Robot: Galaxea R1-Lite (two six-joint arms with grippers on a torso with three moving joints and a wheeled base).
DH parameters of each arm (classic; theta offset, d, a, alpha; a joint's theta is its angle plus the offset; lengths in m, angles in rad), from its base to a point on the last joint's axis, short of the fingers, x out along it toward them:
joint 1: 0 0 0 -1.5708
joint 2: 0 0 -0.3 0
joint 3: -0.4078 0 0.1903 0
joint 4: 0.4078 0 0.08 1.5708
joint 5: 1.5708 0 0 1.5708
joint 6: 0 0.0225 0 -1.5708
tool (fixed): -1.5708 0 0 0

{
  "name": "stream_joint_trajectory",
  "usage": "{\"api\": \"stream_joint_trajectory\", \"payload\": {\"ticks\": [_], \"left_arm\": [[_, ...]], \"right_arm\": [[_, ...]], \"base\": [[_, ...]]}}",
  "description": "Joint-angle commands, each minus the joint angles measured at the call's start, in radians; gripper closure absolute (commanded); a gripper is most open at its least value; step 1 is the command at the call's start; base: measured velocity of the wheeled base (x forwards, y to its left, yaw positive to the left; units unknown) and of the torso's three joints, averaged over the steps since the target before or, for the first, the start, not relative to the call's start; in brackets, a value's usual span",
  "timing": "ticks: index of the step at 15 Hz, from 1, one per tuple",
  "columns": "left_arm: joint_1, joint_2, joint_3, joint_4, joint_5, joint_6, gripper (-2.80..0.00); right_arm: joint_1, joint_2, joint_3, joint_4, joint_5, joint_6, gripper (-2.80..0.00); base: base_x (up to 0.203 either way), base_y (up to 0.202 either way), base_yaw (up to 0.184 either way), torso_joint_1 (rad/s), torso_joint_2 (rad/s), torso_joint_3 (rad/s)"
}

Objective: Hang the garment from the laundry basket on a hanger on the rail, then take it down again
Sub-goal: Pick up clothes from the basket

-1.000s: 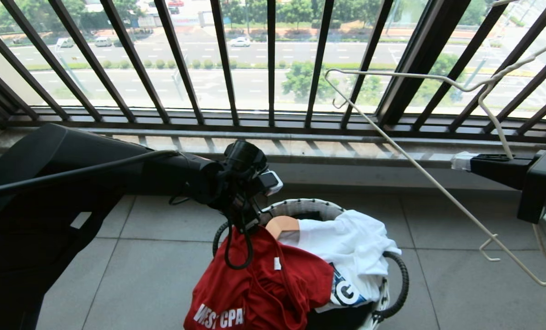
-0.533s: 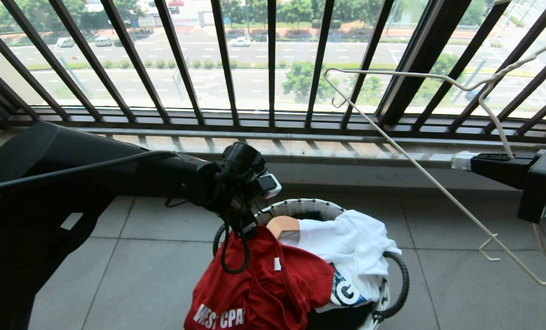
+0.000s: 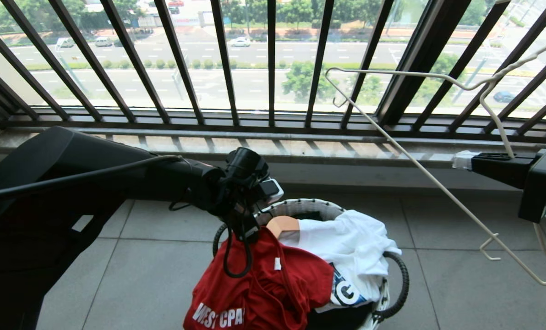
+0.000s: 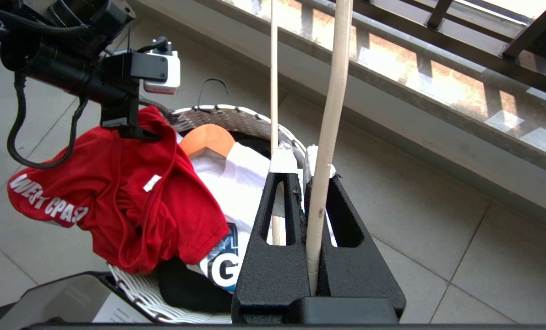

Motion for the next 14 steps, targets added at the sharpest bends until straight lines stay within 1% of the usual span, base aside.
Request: {"api": "stream_joint_trajectory", "payload": {"ticks": [1,2,12,14], "left_arm": [[0.000,-0.003,0.002,0.002,0.002,0.004,-2.80],[0.000,-0.003,0.000,0.002,0.002,0.002,0.00],[0.002,-0.043,-0.004,0.007,-0.001,-0.003,0.00],[0.002,-0.069,-0.004,0.005,-0.004,-0.018,0.00]], "right_arm": [[0.000,0.000,-0.001,-0.001,0.002,-0.001,0.00],[0.000,-0.001,-0.001,-0.001,0.002,-0.001,0.00],[0.000,-0.004,-0.004,-0.001,0.000,0.000,0.00],[0.000,-0.004,-0.004,-0.001,0.000,0.000,0.00]], "base": [[0.000,0.000,0.000,0.000,0.00,0.000],[0.000,0.000,0.000,0.000,0.00,0.000],[0.000,0.000,0.000,0.000,0.00,0.000],[0.000,0.000,0.000,0.000,0.00,0.000]]}}
